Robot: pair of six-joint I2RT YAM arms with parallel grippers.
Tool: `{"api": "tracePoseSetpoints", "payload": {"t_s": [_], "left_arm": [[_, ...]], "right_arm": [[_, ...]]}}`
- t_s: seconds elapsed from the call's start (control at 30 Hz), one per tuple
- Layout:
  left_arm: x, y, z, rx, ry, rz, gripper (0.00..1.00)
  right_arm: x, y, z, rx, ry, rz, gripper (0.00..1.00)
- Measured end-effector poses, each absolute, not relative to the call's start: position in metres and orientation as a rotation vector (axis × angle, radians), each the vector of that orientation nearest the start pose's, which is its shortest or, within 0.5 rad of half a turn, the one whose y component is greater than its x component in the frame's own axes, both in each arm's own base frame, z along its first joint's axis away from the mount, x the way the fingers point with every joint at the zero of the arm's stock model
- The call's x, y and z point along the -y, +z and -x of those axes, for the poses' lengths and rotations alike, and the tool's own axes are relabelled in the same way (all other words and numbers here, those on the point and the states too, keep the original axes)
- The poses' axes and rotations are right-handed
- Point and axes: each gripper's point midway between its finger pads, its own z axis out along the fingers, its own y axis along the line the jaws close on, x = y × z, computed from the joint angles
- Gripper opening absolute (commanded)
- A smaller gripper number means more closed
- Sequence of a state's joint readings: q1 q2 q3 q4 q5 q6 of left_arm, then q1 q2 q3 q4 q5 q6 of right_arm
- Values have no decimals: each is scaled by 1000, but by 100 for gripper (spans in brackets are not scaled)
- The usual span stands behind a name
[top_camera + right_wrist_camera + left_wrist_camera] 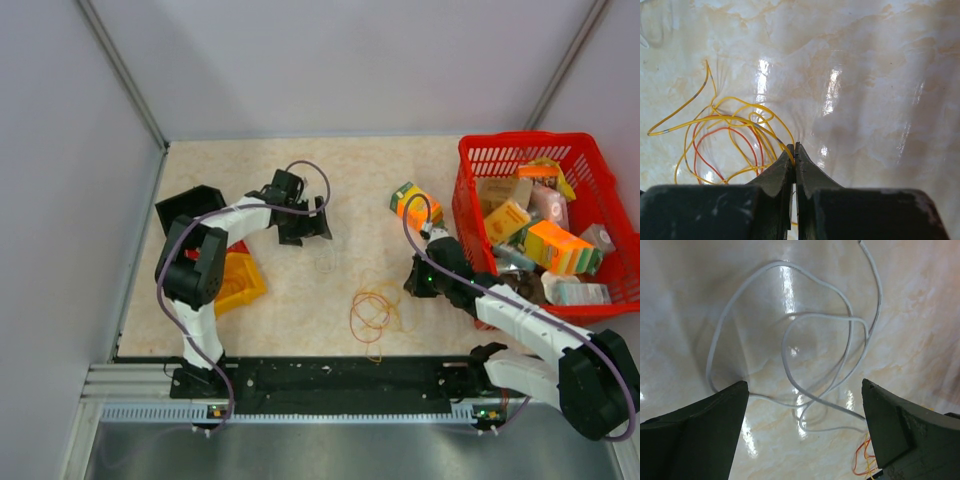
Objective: Untangle the cables
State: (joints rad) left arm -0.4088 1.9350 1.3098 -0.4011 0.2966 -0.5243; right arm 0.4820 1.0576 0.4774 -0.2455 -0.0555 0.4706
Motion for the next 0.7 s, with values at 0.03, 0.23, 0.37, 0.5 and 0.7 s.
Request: {"api": "tracePoseSetpoints", "payload": {"t_s": [0.03, 0.23, 0.37, 0.5, 0.7], "left_arm": [[238, 47, -373, -2694, -690, 45, 98], [226, 70, -361, -2641, -658, 41, 99], [222, 100, -368, -2554, -658, 39, 98], [207, 105, -377, -2534, -636, 112, 98], [191, 79, -390, -2582, -649, 268, 90]], "right_arm": [[-150, 52, -225, -2457, 501, 41, 0], [-151, 52, -225, -2457, 505, 42, 0], [-151, 52, -225, -2457, 509, 44, 0], [-152, 53, -225, -2454, 513, 45, 0], [-153, 54, -226, -2439, 523, 47, 0]]}}
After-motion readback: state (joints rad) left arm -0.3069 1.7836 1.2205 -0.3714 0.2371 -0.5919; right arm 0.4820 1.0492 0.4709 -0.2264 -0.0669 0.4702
